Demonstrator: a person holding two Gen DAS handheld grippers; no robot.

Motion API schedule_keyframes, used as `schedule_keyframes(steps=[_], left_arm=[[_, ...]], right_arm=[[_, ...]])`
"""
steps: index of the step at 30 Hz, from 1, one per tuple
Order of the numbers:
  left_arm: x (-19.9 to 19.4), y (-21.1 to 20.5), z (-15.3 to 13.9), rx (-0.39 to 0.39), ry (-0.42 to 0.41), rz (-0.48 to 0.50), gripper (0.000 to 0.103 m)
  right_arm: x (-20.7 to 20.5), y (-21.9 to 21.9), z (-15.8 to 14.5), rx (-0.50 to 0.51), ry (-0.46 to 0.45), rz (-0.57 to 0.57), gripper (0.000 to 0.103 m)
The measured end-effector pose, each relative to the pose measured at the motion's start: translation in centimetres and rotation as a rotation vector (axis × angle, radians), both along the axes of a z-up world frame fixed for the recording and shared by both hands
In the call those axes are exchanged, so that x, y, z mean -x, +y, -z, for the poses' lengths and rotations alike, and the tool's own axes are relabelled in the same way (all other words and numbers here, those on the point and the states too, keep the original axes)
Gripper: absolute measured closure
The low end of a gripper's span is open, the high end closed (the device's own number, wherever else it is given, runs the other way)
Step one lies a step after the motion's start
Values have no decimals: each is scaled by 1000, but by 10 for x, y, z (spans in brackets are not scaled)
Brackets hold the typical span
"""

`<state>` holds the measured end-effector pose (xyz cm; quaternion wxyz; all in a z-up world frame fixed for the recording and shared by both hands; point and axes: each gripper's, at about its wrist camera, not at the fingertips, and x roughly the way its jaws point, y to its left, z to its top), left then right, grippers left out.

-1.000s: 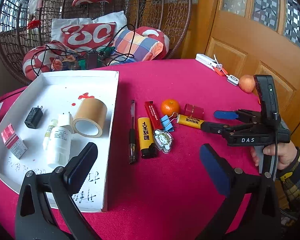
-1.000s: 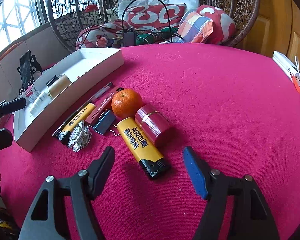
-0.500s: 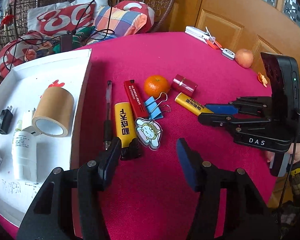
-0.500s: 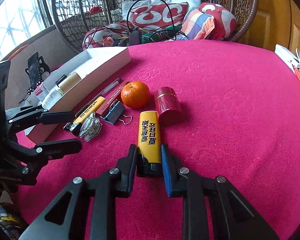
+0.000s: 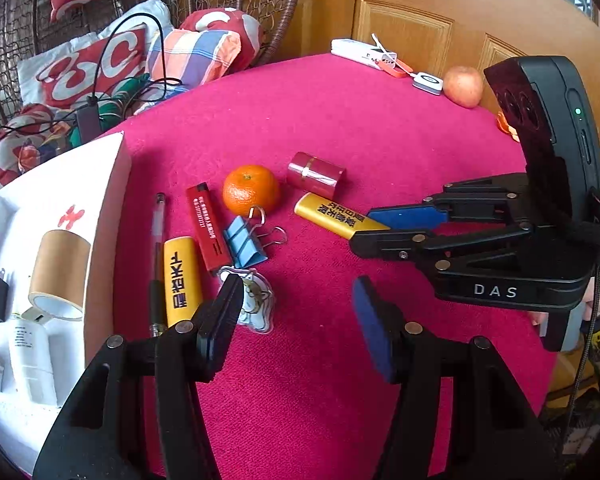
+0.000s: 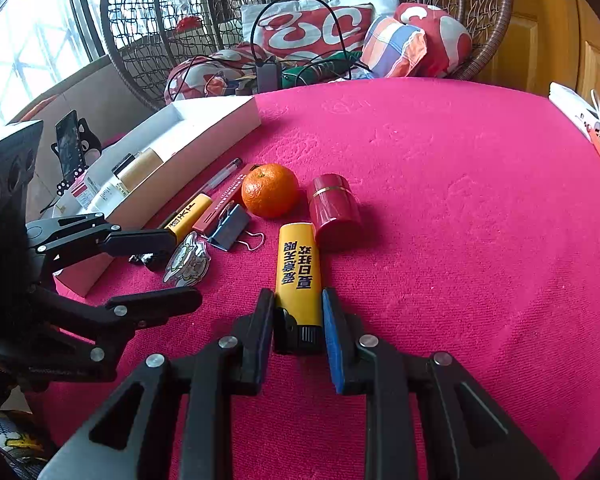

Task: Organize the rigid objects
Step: 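Grasp the yellow lighter with the right tool while the left tool grasps the cartoon badge, then carry the yellow lighter and cartoon badge over the white tray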

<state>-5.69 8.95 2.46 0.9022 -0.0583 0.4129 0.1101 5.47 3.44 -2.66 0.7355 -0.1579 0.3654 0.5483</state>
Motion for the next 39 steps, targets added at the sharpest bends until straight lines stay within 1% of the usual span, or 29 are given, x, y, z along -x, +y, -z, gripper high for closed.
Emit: schedule_keyframes(steps=[1,3,4,6,8,9,10,11,12,14,15,16,17,18,19,22,25,28,33,39], left_arm=[[-2,5,3,2,16,-23,46],[-5,16,11,45,46,-52,46],[-7,19,16,65,60,-49,46],[-8,14,18,64,61,-27,46],[-6,5,18,121,48,46,46],[-7,1,17,115,46,60,46],[-9,-2,18,81,53,47,45],[-11,-2,20,43,63,18,45],[-13,1,21,26,66,-8,45],[-14,6,20,61,55,-26,46],[-14,6,20,66,53,-25,46],[-13,4,21,53,51,-18,46],[-12,1,22,26,50,-14,51],[-10,-2,22,9,37,-6,67],[-9,-2,22,18,30,0,70],[-4,-4,22,14,17,-1,71],[3,-4,18,24,1,-17,71],[13,-3,6,13,-34,-31,71],[32,-1,-21,7,-123,-68,71],[56,7,-51,-8,-221,-117,71]], right_arm=[[-1,0,0,-2,5,0,80],[-2,-1,0,-6,13,2,80],[-2,-1,0,-7,15,3,80],[-2,-1,0,-8,18,4,79],[-2,-1,0,-9,18,6,80],[-2,0,0,-8,16,6,80],[-2,-1,0,-8,16,6,79],[-2,-1,0,-7,15,6,79],[-2,-1,0,-8,16,6,80],[-3,-1,0,-8,17,6,80],[-3,-1,0,-8,17,6,80],[-2,0,0,-7,14,6,80],[-2,0,0,-6,9,6,80],[0,0,0,-3,0,5,80],[1,1,-1,-2,-8,0,80],[8,0,-4,-12,-47,-10,80],[15,-6,-12,-51,-100,1,80],[19,-11,-19,-96,-71,2,80],[32,-18,-44,-188,-79,-18,80],[43,-16,-69,-273,-83,-42,80]])
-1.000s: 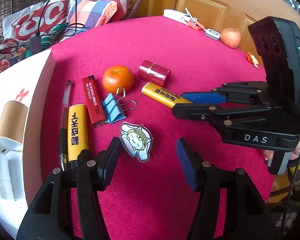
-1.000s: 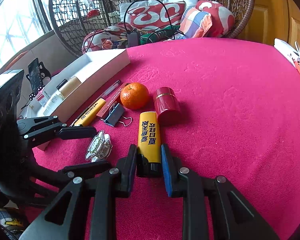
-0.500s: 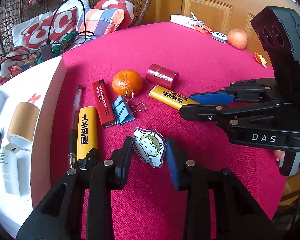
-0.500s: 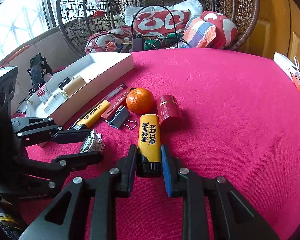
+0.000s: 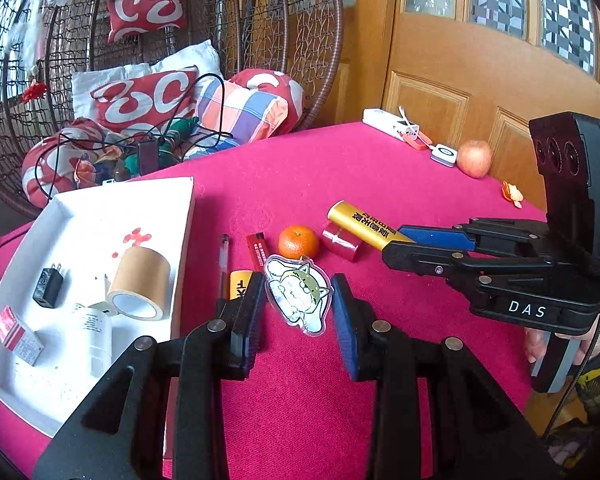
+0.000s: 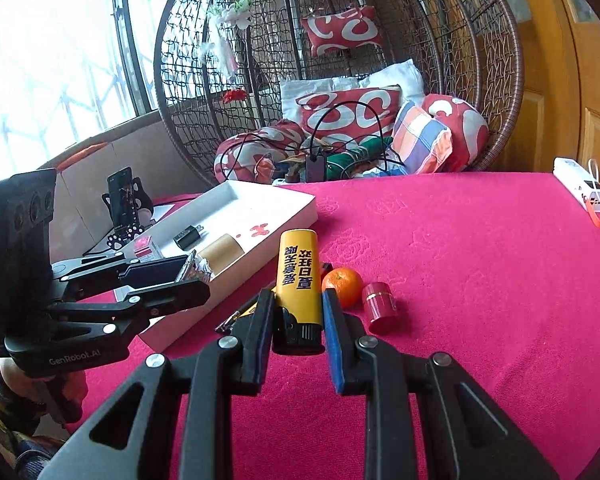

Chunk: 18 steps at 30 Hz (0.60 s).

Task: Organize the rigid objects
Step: 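Carry the yellow lighter and cartoon badge over the white tray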

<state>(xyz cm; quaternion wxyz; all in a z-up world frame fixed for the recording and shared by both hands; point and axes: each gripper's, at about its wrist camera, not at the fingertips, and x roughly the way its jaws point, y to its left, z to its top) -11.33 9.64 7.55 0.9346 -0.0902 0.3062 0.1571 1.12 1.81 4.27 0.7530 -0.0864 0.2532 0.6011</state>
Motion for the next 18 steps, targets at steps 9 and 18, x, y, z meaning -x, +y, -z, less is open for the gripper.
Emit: schedule_keyframes(steps=[9,18], left_arm=[[32,22,-21,7,-82,-90,71],[57,40,-29,11,-129,-172,71]], right_arm=[[15,10,-25,-73,1,-43,80],[25,29,-36,-94,3,-86,80]])
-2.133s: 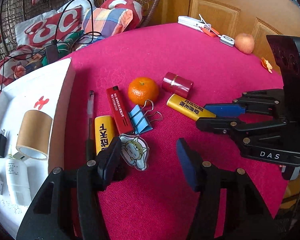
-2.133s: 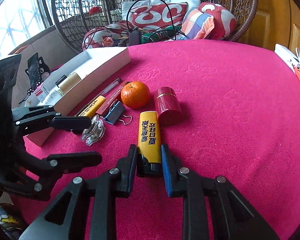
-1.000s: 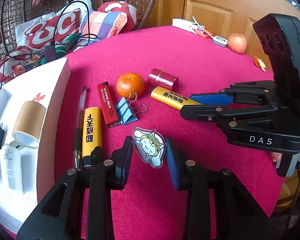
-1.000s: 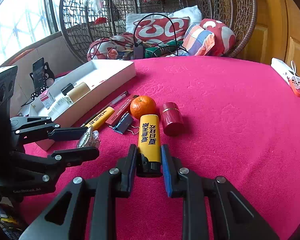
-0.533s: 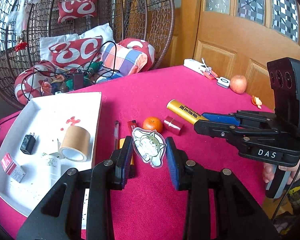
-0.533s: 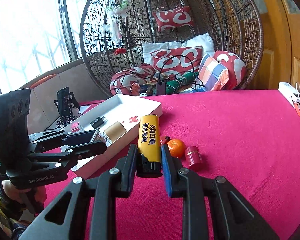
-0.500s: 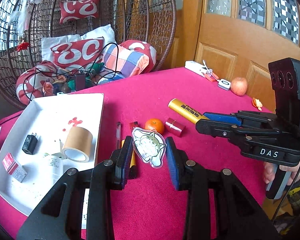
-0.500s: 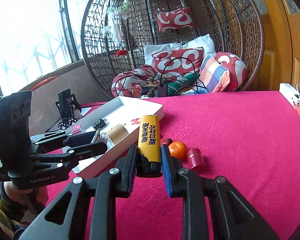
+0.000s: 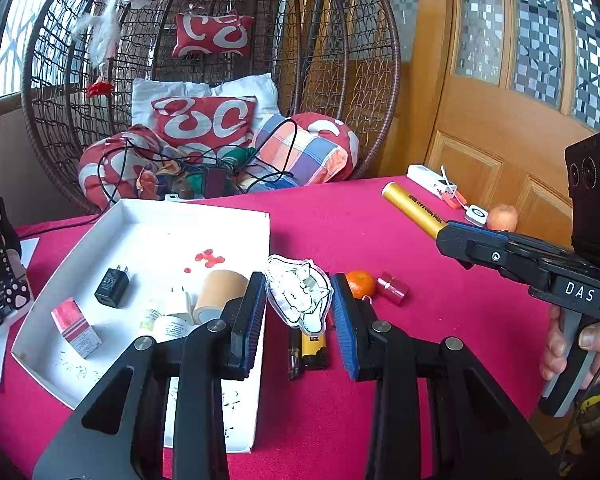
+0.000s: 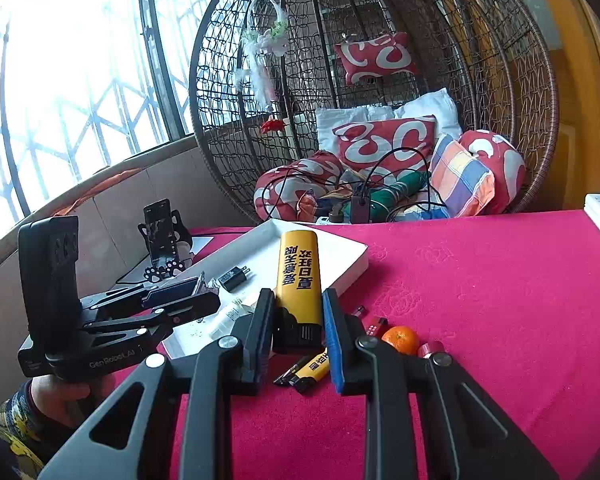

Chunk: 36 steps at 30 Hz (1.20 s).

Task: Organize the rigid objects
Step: 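Carry the yellow lighter and cartoon badge over the white tray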

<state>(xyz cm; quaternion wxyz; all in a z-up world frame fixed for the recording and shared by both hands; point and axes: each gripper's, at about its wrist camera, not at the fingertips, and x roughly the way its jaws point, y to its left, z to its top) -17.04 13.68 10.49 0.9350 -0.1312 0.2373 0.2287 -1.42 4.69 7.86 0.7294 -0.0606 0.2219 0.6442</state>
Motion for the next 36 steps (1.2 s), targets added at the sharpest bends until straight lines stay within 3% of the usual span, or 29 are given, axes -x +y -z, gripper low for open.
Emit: schedule_keyframes(steps=[22,36], left_arm=[[48,38,-1,36,-66,-156,71],[58,70,0,41,-77,-232,70]], right_arm=[[36,70,-16,25,-59,-119,80],[38,115,5,93,-17,-89,80]])
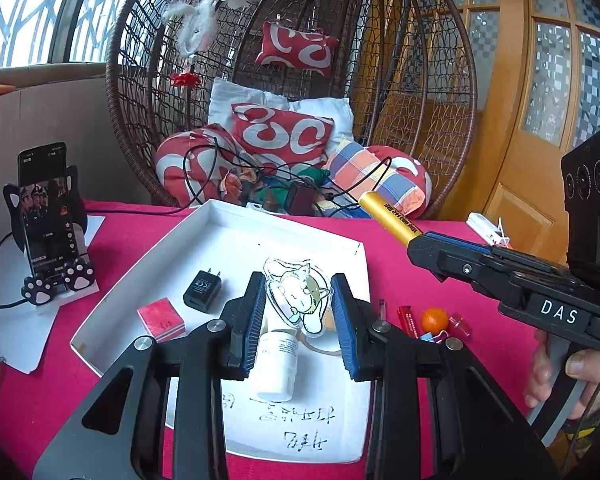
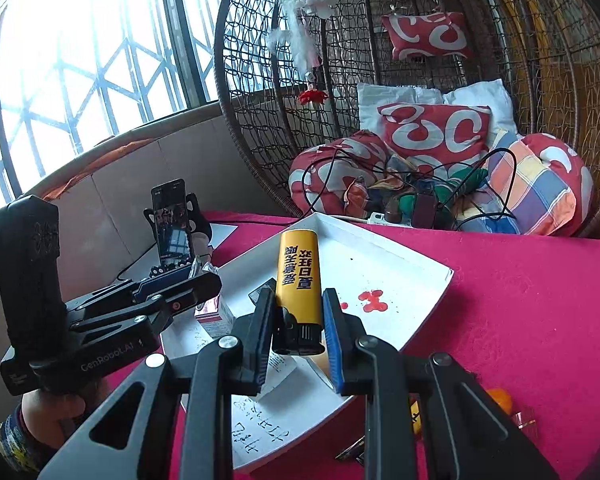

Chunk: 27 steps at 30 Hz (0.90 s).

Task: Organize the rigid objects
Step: 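Carry the yellow lighter and cartoon badge over the white tray, then open both tools to drop the lighter and badge into the tray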

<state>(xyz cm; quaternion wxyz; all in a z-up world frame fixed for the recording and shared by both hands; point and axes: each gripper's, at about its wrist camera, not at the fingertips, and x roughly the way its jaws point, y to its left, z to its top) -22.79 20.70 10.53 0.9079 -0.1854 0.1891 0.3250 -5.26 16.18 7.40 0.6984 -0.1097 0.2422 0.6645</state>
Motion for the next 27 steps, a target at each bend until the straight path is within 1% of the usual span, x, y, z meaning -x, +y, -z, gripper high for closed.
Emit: schedule_keyframes(steps=[1,5,8,13,16,18,19,20,21,22,23,24,25,27], left_arm=[[-2,8,0,3,2,-15,70],[-7,41,4,55,6,-66,71],[-12,57,9,75,12,-103,71],[-21,66,27,119,35,-133,70],[-26,69,39,140,59,-146,70],[-27,70,44,152,72,-142,70],[-25,71,45,154,72,-147,70],[-23,71,45,153,69,-154,68],[-21,70,45,154,63,-159,58],[-18,70,45,157,56,-166,37],[-15,70,45,159,48,-177,24],[-12,68,44,158,36,-191,7],[-8,66,42,153,23,-202,0],[-3,60,39,139,20,-228,0]], right_arm=[[0,4,3,8,5,6,80],[2,18,16,40,17,28,80],[2,28,28,71,43,43,80],[6,44,50,124,48,61,80],[9,47,57,130,14,86,79],[9,46,60,134,7,90,79],[9,45,60,134,6,96,72],[8,43,60,130,4,107,63],[7,40,59,121,4,118,42],[6,37,58,108,5,123,14],[6,32,57,93,6,124,6],[6,28,55,79,2,124,0],[6,23,53,67,-4,125,0],[5,12,49,44,-10,130,0]])
